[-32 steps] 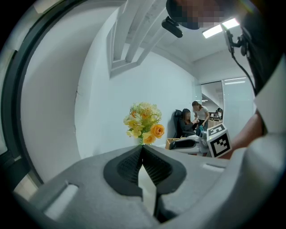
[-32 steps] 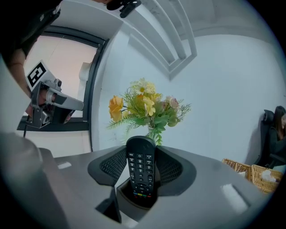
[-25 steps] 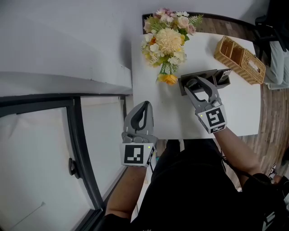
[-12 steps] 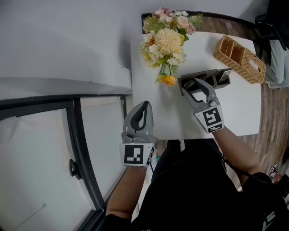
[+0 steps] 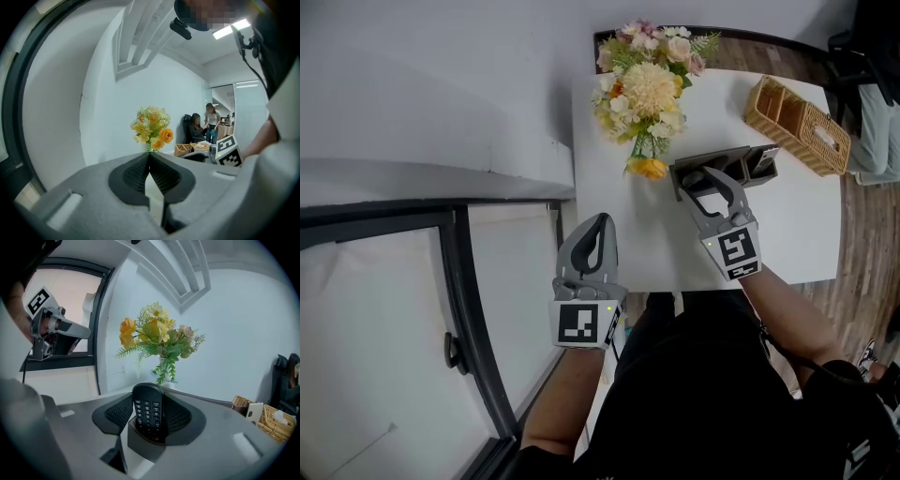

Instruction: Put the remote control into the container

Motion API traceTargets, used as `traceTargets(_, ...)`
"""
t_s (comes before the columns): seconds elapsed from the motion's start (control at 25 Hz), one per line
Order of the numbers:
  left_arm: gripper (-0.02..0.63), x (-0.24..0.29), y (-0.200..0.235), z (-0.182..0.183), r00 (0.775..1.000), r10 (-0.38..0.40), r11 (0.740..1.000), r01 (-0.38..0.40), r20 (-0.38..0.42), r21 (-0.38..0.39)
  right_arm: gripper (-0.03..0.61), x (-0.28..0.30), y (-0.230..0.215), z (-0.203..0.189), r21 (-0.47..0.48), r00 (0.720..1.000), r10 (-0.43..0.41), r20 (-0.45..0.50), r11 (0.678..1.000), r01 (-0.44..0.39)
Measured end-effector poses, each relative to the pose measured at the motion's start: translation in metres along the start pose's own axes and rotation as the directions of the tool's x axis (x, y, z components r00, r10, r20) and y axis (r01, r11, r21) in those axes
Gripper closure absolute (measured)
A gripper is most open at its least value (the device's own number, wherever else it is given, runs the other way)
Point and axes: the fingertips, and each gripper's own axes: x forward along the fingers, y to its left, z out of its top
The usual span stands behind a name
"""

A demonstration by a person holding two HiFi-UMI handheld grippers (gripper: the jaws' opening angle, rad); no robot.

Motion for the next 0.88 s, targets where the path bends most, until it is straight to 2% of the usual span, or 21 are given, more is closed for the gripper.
traceTargets(0.4,0.614,-0.004,-0.002,0.0,1.0,0.0,1.0,0.0,0.002,0.0,0.37,0.006,-0.001,-0.021,0.046,0.997,-0.006,-0.073,0.999,0.009)
traceTargets(0.56,0.614,-0.007,-0.002,0.0,1.0,0.001,1.0,-0.001,-0.002,0.0,0.371,0.006,-0.001,-0.021,0.067,0.997,-0.002,-0.072,0.998,0.007)
traceTargets(0.88,0.614,-0.011,-0.003,0.007,1.0,0.004,1.0,-0.004,0.016,0.003,0.368,0.0,0.001,-0.007,0.049,0.999,0.005,-0.039,0.999,-0.003)
